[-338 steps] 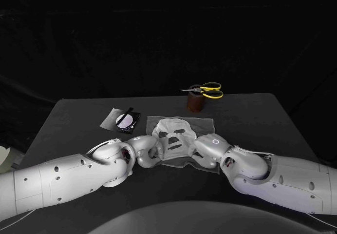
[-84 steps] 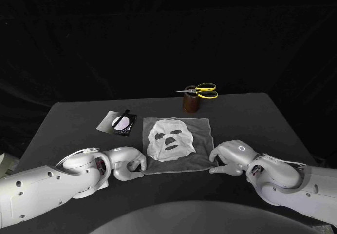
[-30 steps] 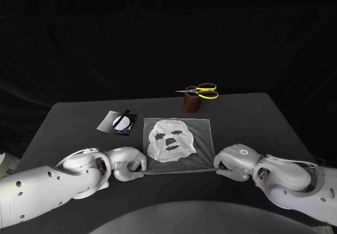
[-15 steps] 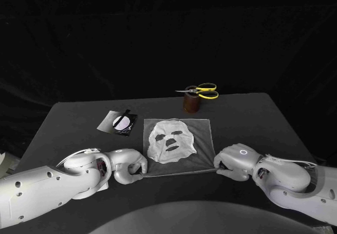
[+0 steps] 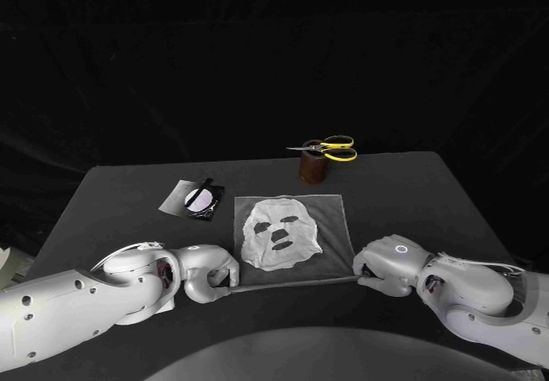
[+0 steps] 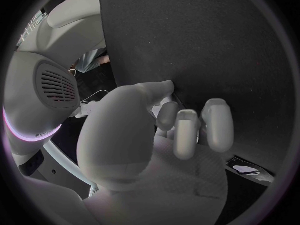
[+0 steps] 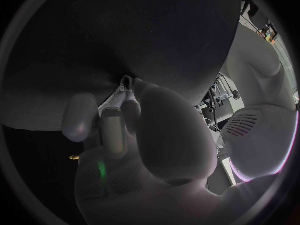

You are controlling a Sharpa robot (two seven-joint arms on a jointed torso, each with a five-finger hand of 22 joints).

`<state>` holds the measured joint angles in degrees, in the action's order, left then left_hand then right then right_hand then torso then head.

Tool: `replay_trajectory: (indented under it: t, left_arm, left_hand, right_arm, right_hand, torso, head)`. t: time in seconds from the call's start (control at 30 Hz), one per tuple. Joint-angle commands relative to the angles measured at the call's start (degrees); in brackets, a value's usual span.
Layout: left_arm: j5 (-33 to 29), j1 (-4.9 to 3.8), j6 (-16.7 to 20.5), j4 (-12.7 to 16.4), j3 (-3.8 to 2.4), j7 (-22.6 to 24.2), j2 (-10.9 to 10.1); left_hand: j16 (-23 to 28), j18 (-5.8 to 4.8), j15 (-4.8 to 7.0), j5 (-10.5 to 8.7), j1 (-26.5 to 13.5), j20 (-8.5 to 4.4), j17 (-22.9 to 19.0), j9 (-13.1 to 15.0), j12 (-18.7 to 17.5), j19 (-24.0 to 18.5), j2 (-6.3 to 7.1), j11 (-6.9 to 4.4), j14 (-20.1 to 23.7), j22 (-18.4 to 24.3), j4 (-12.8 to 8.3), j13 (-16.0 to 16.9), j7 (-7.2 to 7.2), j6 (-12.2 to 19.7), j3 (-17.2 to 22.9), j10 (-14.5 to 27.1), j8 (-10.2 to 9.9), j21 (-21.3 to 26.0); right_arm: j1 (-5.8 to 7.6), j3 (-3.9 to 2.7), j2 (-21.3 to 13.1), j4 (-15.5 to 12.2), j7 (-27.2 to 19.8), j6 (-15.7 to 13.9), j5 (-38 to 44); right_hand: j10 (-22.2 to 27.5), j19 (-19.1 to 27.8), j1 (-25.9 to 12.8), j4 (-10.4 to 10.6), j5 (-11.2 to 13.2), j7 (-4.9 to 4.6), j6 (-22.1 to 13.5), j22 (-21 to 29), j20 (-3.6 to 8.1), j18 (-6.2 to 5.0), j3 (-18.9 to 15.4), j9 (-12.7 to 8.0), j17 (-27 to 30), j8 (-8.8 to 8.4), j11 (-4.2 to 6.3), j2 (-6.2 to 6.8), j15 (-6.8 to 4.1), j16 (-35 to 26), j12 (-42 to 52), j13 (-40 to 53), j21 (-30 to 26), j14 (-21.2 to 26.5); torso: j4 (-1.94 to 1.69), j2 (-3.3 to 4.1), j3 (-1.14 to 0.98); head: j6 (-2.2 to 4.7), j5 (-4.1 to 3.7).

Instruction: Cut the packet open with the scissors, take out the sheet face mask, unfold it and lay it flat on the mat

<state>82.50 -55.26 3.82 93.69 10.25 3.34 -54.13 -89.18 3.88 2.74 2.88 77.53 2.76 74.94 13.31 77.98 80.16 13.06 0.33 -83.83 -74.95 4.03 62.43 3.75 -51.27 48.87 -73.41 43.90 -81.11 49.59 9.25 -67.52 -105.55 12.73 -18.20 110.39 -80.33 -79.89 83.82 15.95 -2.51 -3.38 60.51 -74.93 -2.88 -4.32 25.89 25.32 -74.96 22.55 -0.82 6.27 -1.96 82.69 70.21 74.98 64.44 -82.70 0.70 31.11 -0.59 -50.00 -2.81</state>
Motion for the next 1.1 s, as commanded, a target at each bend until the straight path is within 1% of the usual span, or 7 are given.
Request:
replay_trajectory:
  t: [0.03, 0.47, 0.67, 0.77, 0.8, 0.83, 1.1]
  left_arm:
    - [0.92, 0.22, -0.23, -0.25, 0.27, -0.99, -0.26]
    - [-0.62, 0.21, 3.5, -0.74, 0.26, -0.19, -0.17]
    - [-1.94, 0.19, 4.7, -0.88, 0.26, 1.1, -0.25]
    - [-2.14, 0.18, 4.82, -0.83, 0.26, 1.69, -0.32]
    - [-2.15, 0.18, 4.8, -0.79, 0.26, 1.84, -0.37]
    - [-2.14, 0.17, 4.8, -0.73, 0.26, 1.99, -0.46]
    - [-1.47, -0.21, 5.05, 0.15, 0.24, 3.13, -1.77]
  left_hand:
    - [-0.22, -0.32, 0.36, -0.09, -0.57, 0.02, 13.54, -0.02, -0.29, 0.37, 0.15, -0.01, -5.7, -2.44, 0.06, -0.14, 0.97, -0.79, 0.42, 0.32, 0.14, -0.13]
    - [-0.01, -0.16, 0.16, -0.11, -1.76, 0.14, 13.03, -0.07, -3.61, -0.15, 0.35, 0.26, -5.53, -1.8, -0.33, -5.85, 1.31, 0.5, 0.16, 4.11, -0.02, 0.37]
    - [0.74, 0.09, -0.48, -0.14, -4.97, 0.65, 11.26, -1.18, -11.01, -1.04, 3.7, 1.07, -4.93, -0.72, -0.27, -17.98, 2.06, 3.69, -4.22, 12.39, -2.42, 1.26]
    - [1.15, 0.23, -0.65, -0.15, -7.4, 1.0, 10.39, -2.68, -16.67, -1.39, 3.89, 1.1, -4.59, -0.24, -1.94, -26.03, 2.36, 5.8, -13.67, 18.14, -5.58, 1.76]
    - [1.21, 0.24, -0.74, 0.11, -7.51, 1.04, 10.24, -2.85, -16.83, -1.46, 3.8, 1.17, -4.54, -0.15, -2.23, -26.2, 2.4, 5.79, -15.21, 18.13, -5.91, 1.85]
    - [1.48, 0.4, -0.69, 0.0, -7.72, 1.07, 9.66, -3.2, -17.32, -1.88, 3.95, 1.06, -4.31, 0.4, -2.55, -26.61, 2.39, 5.77, -18.31, 18.33, -6.6, 2.31]
    - [8.99, 2.9, -1.11, -0.04, -2.44, 1.46, -3.65, -4.5, -23.23, -9.95, 0.69, 1.28, 1.81, 11.09, 2.03, -31.46, 2.82, 5.67, -37.43, 21.12, -9.43, 11.79]
  right_arm:
    - [-0.5, 0.5, -0.74, 0.3, 1.98, 5.76, 0.62]
    - [-0.5, 0.5, -1.68, -0.67, 1.83, 4.75, -0.46]
    - [-0.5, 0.5, -1.58, -0.49, 1.17, 1.15, -2.2]
    - [-0.5, 0.5, -1.53, -0.38, 0.63, -0.82, -3.26]
    - [-0.5, 0.5, -1.52, -0.34, 0.4, -1.45, -3.61]
    - [-0.5, 0.5, -1.53, -0.3, 0.05, -2.3, -4.18]
    - [-0.12, 0.5, -2.55, -0.12, -3.52, -7.31, -16.73]
  right_hand:
    - [-2.12, 0.33, 2.52, -0.14, -0.27, 0.13, 0.63, -8.63, 0.22, -0.52, 0.57, 0.13, -8.2, 0.43, 1.57, -2.05, -1.79, 0.08, 0.25, 1.37, 0.16, -3.89]
    - [-0.86, 0.85, 2.07, -0.24, -0.27, 0.01, -0.07, -8.31, 0.21, -0.74, 1.89, 0.14, -7.38, 0.57, 1.51, -1.18, -1.82, -0.82, -3.27, -1.1, -0.98, -3.48]
    - [6.59, 5.24, -7.83, 0.74, -0.26, -2.71, -8.33, -5.7, -0.86, -2.05, -6.71, -2.0, -1.66, -4.1, -0.89, 10.03, 0.08, -7.55, -17.25, -10.39, -10.63, 0.57]
    - [10.36, 6.44, -6.52, 0.83, -0.65, -3.76, -12.14, -4.78, -2.15, -2.62, -25.44, -3.29, 0.3, -6.47, -1.69, 6.82, 1.14, -9.97, -22.15, -14.51, -13.61, 2.83]
    - [10.48, 6.27, -3.81, 0.33, -0.15, -3.52, -12.19, -4.74, -2.46, -2.72, -32.21, -3.45, 0.4, -6.5, -2.06, 3.07, 1.38, -9.96, -22.06, -15.09, -13.75, 2.94]
    - [11.05, 6.4, -4.73, 1.06, -0.3, -4.0, -12.84, -4.61, -2.56, -2.78, -35.22, -3.62, 0.96, -6.83, -2.08, 4.68, 1.32, -10.56, -22.77, -15.82, -14.25, 3.39]
    - [15.35, 9.64, -5.25, 1.01, -0.29, -3.72, -12.33, -2.05, -2.66, -4.21, -37.4, -3.62, 8.1, -6.42, -1.75, 4.03, 1.24, -18.87, -29.99, -22.32, -22.74, 8.83]
  torso:
    - [0.05, -0.08, -0.02]
    - [-0.09, -0.02, 0.04]
    - [-0.09, 0.01, 0.1]
    - [-0.14, -0.02, 0.07]
    - [-0.14, -0.02, 0.04]
    - [-0.16, -0.06, 0.01]
    - [-0.24, -0.35, -0.08]
  head:
    - [0.0, -0.04]
    - [0.0, -0.65]
    - [0.0, -0.75]
    - [0.0, -0.77]
    - [0.0, -0.76]
    - [0.0, -0.77]
    - [0.0, -0.73]
